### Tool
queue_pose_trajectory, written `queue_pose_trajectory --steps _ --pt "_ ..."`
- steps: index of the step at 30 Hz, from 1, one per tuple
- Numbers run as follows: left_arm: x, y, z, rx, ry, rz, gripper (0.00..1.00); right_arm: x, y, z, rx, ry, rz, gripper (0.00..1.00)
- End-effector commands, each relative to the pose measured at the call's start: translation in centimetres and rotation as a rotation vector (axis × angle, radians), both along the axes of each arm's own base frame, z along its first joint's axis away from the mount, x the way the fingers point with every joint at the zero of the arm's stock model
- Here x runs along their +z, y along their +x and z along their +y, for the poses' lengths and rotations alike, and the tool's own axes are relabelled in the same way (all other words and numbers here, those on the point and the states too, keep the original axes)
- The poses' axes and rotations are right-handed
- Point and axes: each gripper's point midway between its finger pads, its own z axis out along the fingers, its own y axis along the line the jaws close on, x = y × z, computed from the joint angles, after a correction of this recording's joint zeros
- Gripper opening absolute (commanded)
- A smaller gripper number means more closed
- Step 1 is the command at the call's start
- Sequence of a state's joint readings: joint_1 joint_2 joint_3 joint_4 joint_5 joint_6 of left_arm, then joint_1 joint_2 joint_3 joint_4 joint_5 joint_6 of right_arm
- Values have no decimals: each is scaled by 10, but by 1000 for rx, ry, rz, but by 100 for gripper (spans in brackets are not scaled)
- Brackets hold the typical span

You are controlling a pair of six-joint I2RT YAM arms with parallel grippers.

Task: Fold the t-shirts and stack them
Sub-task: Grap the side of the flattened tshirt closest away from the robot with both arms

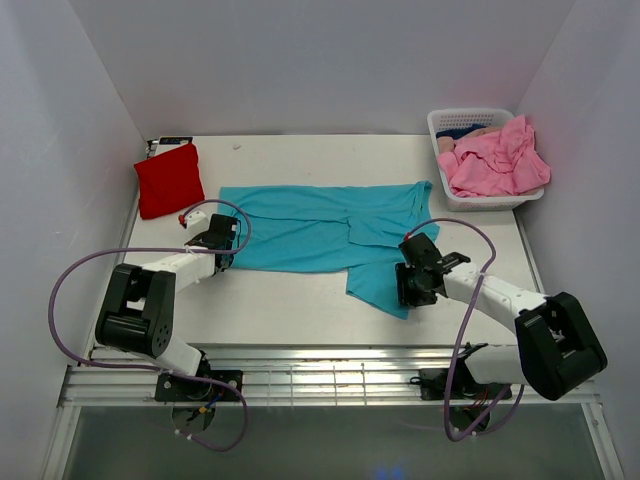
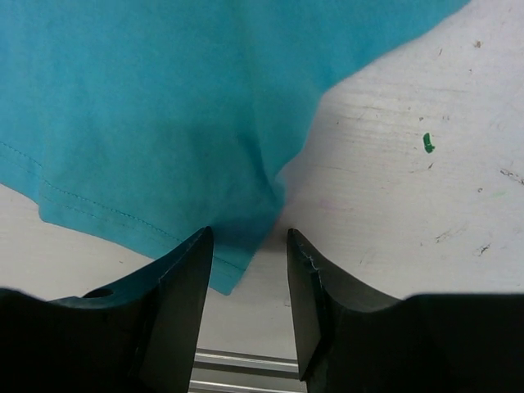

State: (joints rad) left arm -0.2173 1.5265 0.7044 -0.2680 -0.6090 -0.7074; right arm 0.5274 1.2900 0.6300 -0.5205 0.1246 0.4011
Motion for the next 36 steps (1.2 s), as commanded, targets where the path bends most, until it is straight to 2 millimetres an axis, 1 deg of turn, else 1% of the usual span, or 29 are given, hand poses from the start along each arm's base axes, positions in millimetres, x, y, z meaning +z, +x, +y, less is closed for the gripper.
queue_pose_trajectory --steps 1,4,9,12,13,16,17,19,20,23,24,27,28,29,34,36 --pt "-11 -21 6 5 13 94 41 -16 -5 11 1 45 26 47" --pt "-11 -21 5 3 13 97 36 -21 -9 12 8 42 41 45" --pt "-13 -22 5 1 11 103 36 -24 -15 11 12 30 55 32" --pt "-13 -22 5 0 12 106 35 -26 -18 9 6 10 65 17" --pt "-13 -23 5 0 13 107 36 -26 -19 9 9 4 65 8" --pt "-13 -23 4 -2 11 106 35 -24 -20 7 7 -22 60 8" --pt "-13 -22 5 1 10 104 35 -21 -17 6 -1 -37 46 8" --pt "-12 -22 5 0 11 102 35 -16 -17 2 -5 -55 40 8" --pt "-13 -23 5 0 13 105 35 -11 -13 2 -8 -56 20 8" --pt "-12 -22 5 0 11 102 34 -3 -10 3 -8 -56 2 8" --pt "-12 -22 5 -1 13 102 32 2 -7 4 -11 -49 -11 8" --pt "-14 -23 4 -4 12 109 14 6 -5 4 -16 -47 -24 8" --pt "-13 -22 4 -5 12 107 3 8 -4 5 -15 -46 -28 8" --pt "-13 -22 4 -6 14 108 0 8 -4 4 -17 -49 -31 8" --pt "-7 -20 1 -10 4 81 0 19 9 6 -33 -50 -78 8" --pt "4 -13 -5 -27 -21 51 0 31 21 11 -40 -41 -120 8"
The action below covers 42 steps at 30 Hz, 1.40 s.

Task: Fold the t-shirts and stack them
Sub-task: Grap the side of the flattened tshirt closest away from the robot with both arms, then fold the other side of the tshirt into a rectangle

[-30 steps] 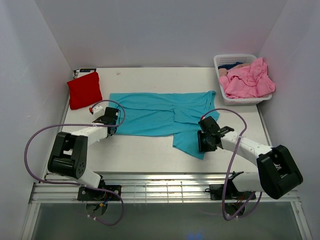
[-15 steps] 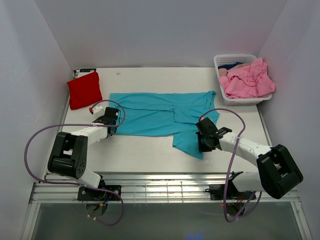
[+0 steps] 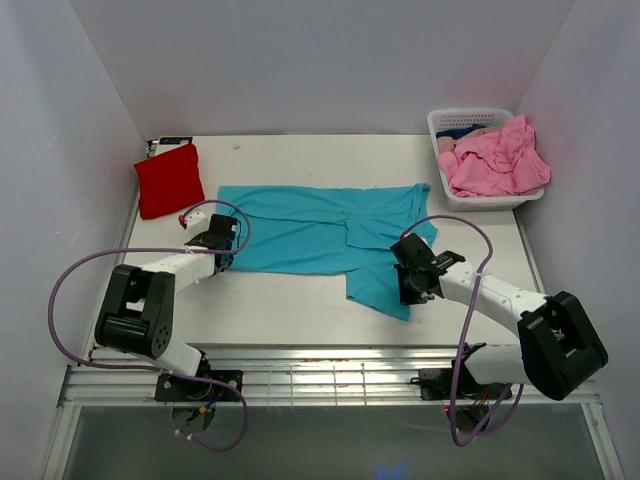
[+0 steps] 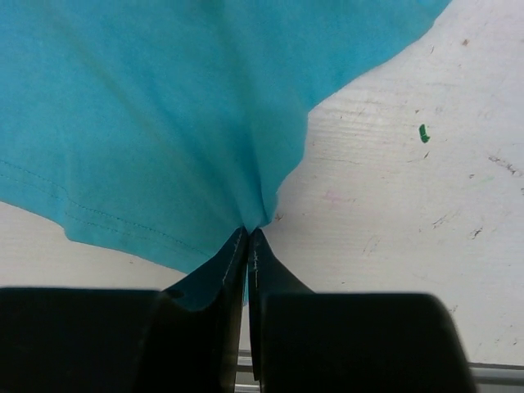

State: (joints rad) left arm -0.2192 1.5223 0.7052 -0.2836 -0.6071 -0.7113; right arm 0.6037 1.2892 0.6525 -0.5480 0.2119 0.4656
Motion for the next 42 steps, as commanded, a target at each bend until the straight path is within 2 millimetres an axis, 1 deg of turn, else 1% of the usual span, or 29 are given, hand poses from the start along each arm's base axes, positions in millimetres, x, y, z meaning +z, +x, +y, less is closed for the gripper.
queue_pose_trajectory --steps 1,2,3,5,6,8,9,11,13,15,16,17,18,19,20,21,22,23,27,29,31,32,33,34,35,36,38,39,42 --pt "9 -6 -7 -33 -28 28 0 30 27 8 -25 10 -100 8" --pt "13 -2 -9 -45 -36 18 0 41 38 13 -29 16 -136 8" --pt "22 6 -12 -55 -43 -8 0 44 44 15 -20 8 -141 8" --pt "29 13 -15 -71 -49 -21 0 51 55 18 -17 -1 -163 8" --pt "35 21 -17 -78 -53 -37 0 55 64 24 -15 0 -174 8" --pt "33 28 -21 -95 -56 -26 0 59 76 26 -8 -18 -201 8" --pt "38 36 -22 -104 -54 -37 0 62 85 30 -9 -28 -209 8" --pt "33 44 -26 -120 -57 -17 0 59 96 28 -7 -73 -215 8" --pt "33 55 -29 -135 -53 -14 0 66 111 31 -11 -84 -241 8" --pt "33 64 -29 -142 -47 -12 0 64 122 27 -15 -122 -246 8" --pt "38 72 -28 -147 -40 -18 0 71 131 28 -23 -118 -264 8" --pt "31 75 -27 -149 -40 1 0 72 137 27 -21 -123 -270 8" --pt "30 78 -27 -151 -42 3 0 70 144 23 -32 -135 -265 8" --pt "32 85 -26 -150 -46 -4 0 75 152 24 -37 -131 -280 8" --pt "27 88 -27 -154 -49 10 0 73 157 21 -35 -150 -278 8" --pt "26 91 -26 -153 -51 9 0 76 163 16 -47 -155 -283 8" --pt "29 97 -25 -151 -50 2 0 83 172 16 -54 -153 -302 8" --pt "28 99 -24 -150 -50 5 0 81 178 11 -58 -162 -297 8" --pt "39 113 -18 -138 -40 -26 0 86 201 4 -76 -168 -309 8" --pt "47 122 -14 -133 -39 -45 0 87 213 3 -78 -168 -313 8" --pt "49 127 -12 -130 -47 -52 0 87 221 0 -82 -168 -312 8" --pt "52 130 -11 -129 -51 -61 0 83 226 0 -81 -170 -303 8" --pt "56 134 -12 -133 -56 -72 0 88 234 -2 -90 -164 -318 8" --pt "56 137 -13 -135 -62 -75 0 88 238 -3 -84 -166 -318 8" --pt "57 140 -14 -139 -64 -79 0 82 242 -1 -81 -170 -306 8" --pt "59 143 -15 -146 -65 -82 0 89 250 -1 -86 -162 -324 8" --pt "62 150 -16 -154 -63 -89 0 85 257 -1 -75 -166 -317 8" --pt "64 152 -16 -155 -61 -91 0 90 262 -1 -79 -161 -328 8" --pt "66 157 -15 -155 -59 -96 0 90 268 -4 -79 -170 -321 8"
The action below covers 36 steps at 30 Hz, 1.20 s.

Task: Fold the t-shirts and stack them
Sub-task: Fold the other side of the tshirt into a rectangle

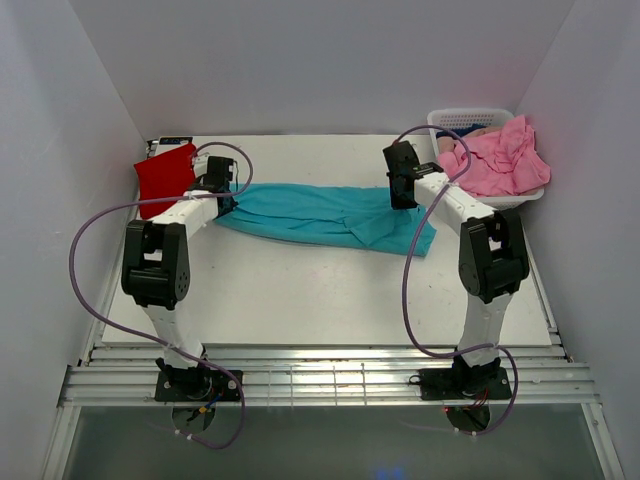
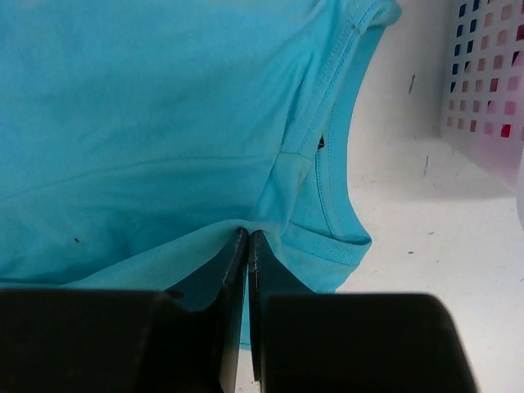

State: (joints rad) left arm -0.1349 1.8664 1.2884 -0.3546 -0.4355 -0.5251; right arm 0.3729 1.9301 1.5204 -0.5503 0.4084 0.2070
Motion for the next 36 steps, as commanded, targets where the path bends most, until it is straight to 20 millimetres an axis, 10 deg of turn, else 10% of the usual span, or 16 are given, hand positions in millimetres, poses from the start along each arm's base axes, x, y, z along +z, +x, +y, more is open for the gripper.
queue_pose_trajectory --steps 1,36 --pt "15 10 2 -6 4 -32 0 24 19 -1 10 5 -56 8" --pt "54 -15 20 62 18 -207 0 19 22 -31 -41 -34 -20 8"
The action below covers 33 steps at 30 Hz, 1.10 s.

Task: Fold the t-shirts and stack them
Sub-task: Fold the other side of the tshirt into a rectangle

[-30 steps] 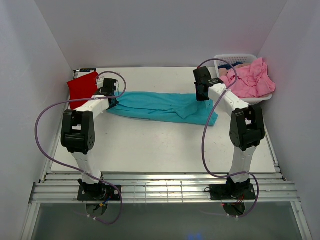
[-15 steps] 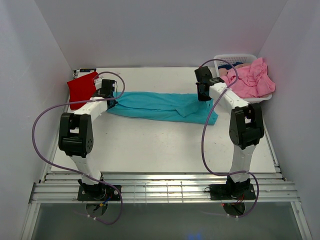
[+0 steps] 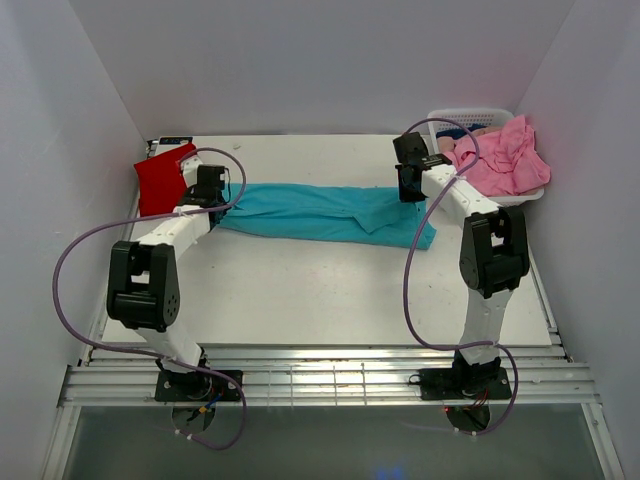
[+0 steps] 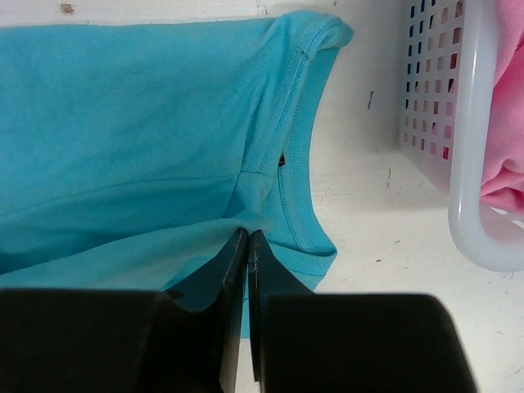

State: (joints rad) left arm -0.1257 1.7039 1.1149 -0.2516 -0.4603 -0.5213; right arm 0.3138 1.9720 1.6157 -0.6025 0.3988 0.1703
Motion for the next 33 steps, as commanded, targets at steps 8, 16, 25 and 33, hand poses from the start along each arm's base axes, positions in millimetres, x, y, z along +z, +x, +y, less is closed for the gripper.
queue_pose_trajectory --steps 8,16,25,33 --pt "18 35 0 -8 -2 -74 0 3 10 -9 -18 -25 -18 8" --pt "-5 51 -6 -39 -3 -2 0 -3 15 -10 -24 -25 -10 8" --pt "-26 64 -7 -53 -5 47 0 -11 21 -13 -34 -36 1 8" --pt "-13 79 -7 -59 10 25 0 -13 24 -14 -38 -33 6 8"
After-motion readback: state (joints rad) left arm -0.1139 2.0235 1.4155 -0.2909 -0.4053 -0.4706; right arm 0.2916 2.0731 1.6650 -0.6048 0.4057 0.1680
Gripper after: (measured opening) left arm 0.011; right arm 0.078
